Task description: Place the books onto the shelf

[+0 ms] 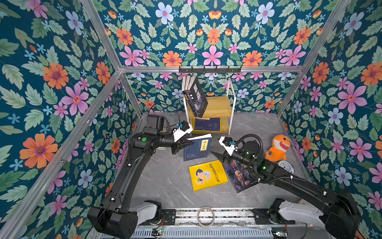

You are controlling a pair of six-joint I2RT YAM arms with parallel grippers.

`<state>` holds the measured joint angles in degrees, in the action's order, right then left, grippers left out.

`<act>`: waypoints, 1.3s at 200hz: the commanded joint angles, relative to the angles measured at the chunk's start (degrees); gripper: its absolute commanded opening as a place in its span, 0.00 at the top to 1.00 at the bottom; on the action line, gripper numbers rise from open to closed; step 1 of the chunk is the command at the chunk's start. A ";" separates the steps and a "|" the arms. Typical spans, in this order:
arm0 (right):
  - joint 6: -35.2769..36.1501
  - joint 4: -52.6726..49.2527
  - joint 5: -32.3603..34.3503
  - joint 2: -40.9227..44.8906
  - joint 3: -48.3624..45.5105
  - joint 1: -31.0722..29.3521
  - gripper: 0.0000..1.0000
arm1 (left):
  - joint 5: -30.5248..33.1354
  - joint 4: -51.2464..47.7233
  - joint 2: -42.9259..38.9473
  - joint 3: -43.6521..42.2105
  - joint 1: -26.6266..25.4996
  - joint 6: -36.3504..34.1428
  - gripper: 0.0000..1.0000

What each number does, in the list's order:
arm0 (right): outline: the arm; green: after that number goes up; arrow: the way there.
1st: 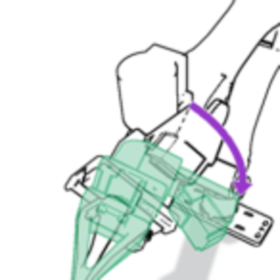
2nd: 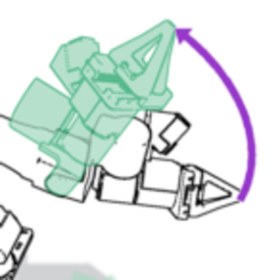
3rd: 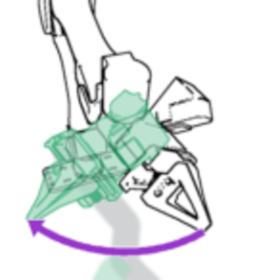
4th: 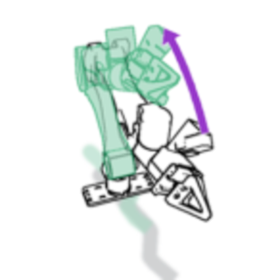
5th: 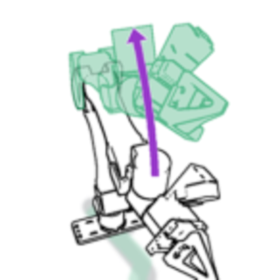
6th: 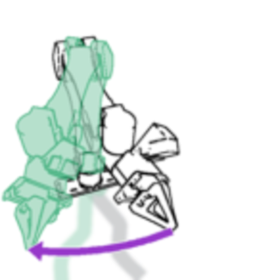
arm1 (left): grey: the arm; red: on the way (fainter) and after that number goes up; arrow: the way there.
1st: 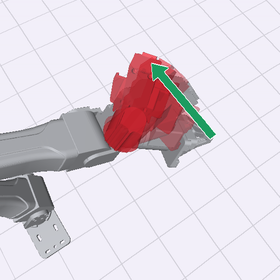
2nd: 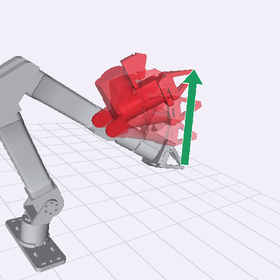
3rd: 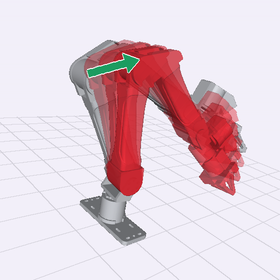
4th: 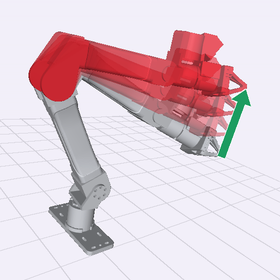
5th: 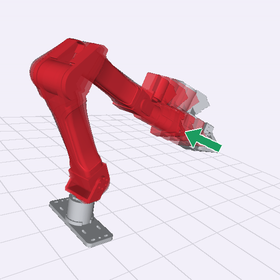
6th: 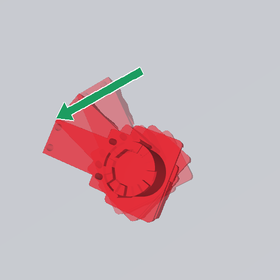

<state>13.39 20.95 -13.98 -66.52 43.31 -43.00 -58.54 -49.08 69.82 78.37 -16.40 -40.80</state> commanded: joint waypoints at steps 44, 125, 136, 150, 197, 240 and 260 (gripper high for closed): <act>-3.10 6.08 -13.63 -6.94 5.12 1.26 0.46 | -9.03 -1.44 0.20 0.69 0.71 -2.62 1.00; 4.39 -5.67 -13.37 -4.84 6.75 1.69 1.00 | -0.71 -4.14 -0.48 1.60 2.39 -6.78 0.36; 6.30 -10.62 -12.64 -4.26 8.17 1.70 1.00 | 1.23 -6.49 -0.17 2.97 2.41 -9.17 0.23; 9.35 -18.56 -12.37 -3.63 10.64 1.65 1.00 | 2.65 -7.94 0.22 4.36 2.36 -10.33 0.15; 21.81 -43.26 -1.16 -7.32 21.63 -1.58 1.00 | 2.12 -9.89 1.93 5.80 1.44 -11.89 0.05; 26.37 -52.48 6.02 -12.74 30.04 -5.92 1.00 | 5.45 -9.46 4.04 4.07 -1.82 -11.56 0.06; 26.91 -52.49 6.21 -13.58 31.44 -7.07 1.00 | 5.42 -8.22 3.86 2.28 -2.29 -10.95 0.10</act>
<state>37.04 -28.42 -10.24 -79.53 73.03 -48.99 -53.84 -57.39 73.80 81.95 -18.22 -51.75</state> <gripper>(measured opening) 0.102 0.927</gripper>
